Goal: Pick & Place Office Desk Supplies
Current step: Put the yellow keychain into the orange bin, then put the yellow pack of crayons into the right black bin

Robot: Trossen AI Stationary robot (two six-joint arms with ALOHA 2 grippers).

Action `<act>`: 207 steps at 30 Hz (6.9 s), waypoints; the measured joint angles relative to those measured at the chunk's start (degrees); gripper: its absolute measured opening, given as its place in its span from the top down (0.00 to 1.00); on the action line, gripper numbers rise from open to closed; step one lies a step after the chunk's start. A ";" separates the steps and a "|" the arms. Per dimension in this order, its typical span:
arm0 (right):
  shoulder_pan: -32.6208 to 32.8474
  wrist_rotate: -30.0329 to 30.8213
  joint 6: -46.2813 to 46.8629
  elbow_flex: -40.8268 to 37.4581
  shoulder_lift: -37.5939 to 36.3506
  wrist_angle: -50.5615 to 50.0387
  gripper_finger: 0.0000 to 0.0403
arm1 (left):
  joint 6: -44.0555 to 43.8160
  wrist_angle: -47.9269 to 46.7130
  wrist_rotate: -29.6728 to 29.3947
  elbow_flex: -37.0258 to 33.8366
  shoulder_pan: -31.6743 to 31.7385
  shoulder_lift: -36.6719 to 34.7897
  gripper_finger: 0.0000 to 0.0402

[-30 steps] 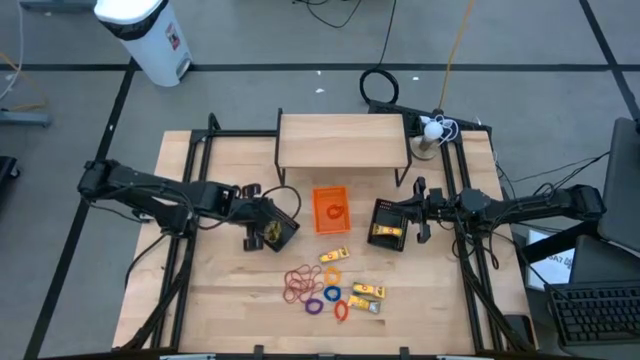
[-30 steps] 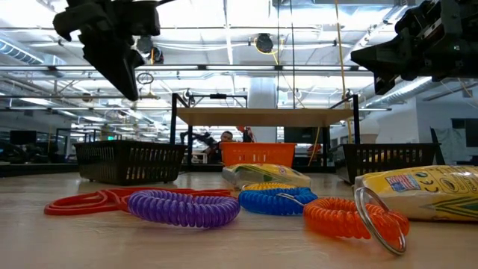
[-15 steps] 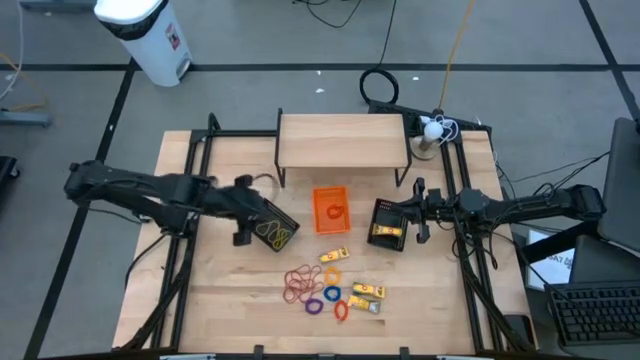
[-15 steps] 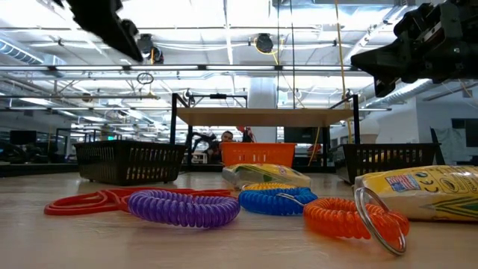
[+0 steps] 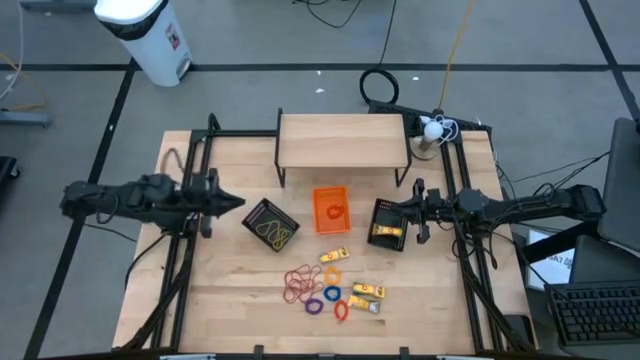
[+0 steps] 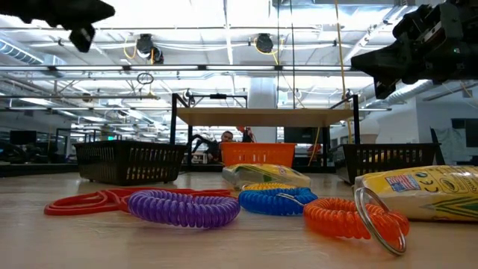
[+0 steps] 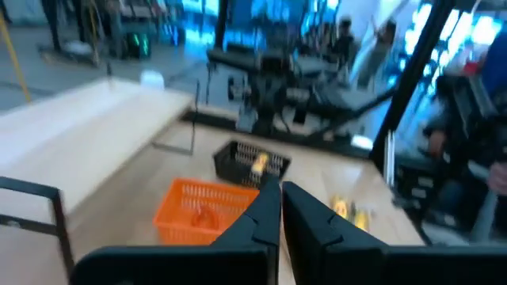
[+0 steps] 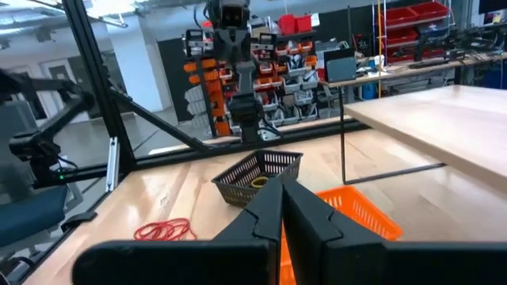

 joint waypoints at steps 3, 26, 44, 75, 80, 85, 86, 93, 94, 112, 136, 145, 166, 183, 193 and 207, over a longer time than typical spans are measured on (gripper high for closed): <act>-0.01 0.00 0.02 0.00 -0.02 1.27 0.99 | -1.42 0.38 -5.09 -3.33 -1.99 -4.54 0.99; 0.01 0.17 4.57 0.02 1.88 0.50 0.99 | 0.20 11.39 -13.41 -22.79 -4.75 -7.61 1.00; 7.78 9.61 1.40 18.06 9.28 -18.93 1.00 | -1.83 12.37 -15.00 -22.83 -4.74 -7.49 0.99; 22.57 -0.08 -18.45 70.92 76.59 -51.84 0.64 | -5.01 12.59 -15.24 -22.85 -4.74 -7.45 0.95; 22.50 -0.50 -20.15 70.87 78.74 -50.58 0.62 | -5.20 12.20 -15.18 -22.85 -4.74 -7.47 0.95; 21.66 -1.55 -21.50 70.89 80.53 -50.57 0.64 | -5.01 12.25 -15.13 -22.85 -4.74 -7.47 0.95; 21.32 -1.74 -21.55 70.86 80.68 -50.59 0.65 | -5.00 12.23 -15.13 -22.85 -4.74 -7.47 0.95; 18.93 -4.96 -21.40 71.06 82.24 -50.19 0.69 | -4.85 12.25 -15.30 -22.85 -4.74 -7.47 0.95; 18.70 -5.61 -21.18 71.06 82.28 -50.26 0.70 | -4.85 12.25 -15.31 -22.85 -4.74 -7.47 0.95; 18.67 -1.14 -15.05 70.60 76.47 -51.02 0.98 | -4.85 11.20 -15.32 -22.79 -4.74 -7.45 0.95; 18.16 0.66 -11.80 26.73 15.45 -5.14 1.00 | -4.79 11.33 -15.35 -22.79 -4.75 -7.45 0.95; 16.52 7.85 -7.15 9.13 -4.15 -0.48 1.00 | -4.81 11.37 -16.38 -22.79 -4.76 -7.45 0.95; 16.25 13.77 -5.46 19.77 2.67 -13.75 1.00 | -4.45 11.42 -16.42 -22.79 -4.74 -7.47 0.95; 3.92 6.72 -8.45 55.46 45.26 -34.16 1.00 | -3.80 11.55 -16.51 -22.81 -4.74 -7.46 0.95; -3.66 -3.05 -1.90 56.54 62.04 -34.75 1.00 | -4.81 11.59 -16.49 -22.83 -4.75 -7.46 0.95; -4.23 -4.62 2.94 56.56 58.45 -36.25 0.59 | -4.91 11.57 -16.46 -22.83 -4.74 -7.45 0.95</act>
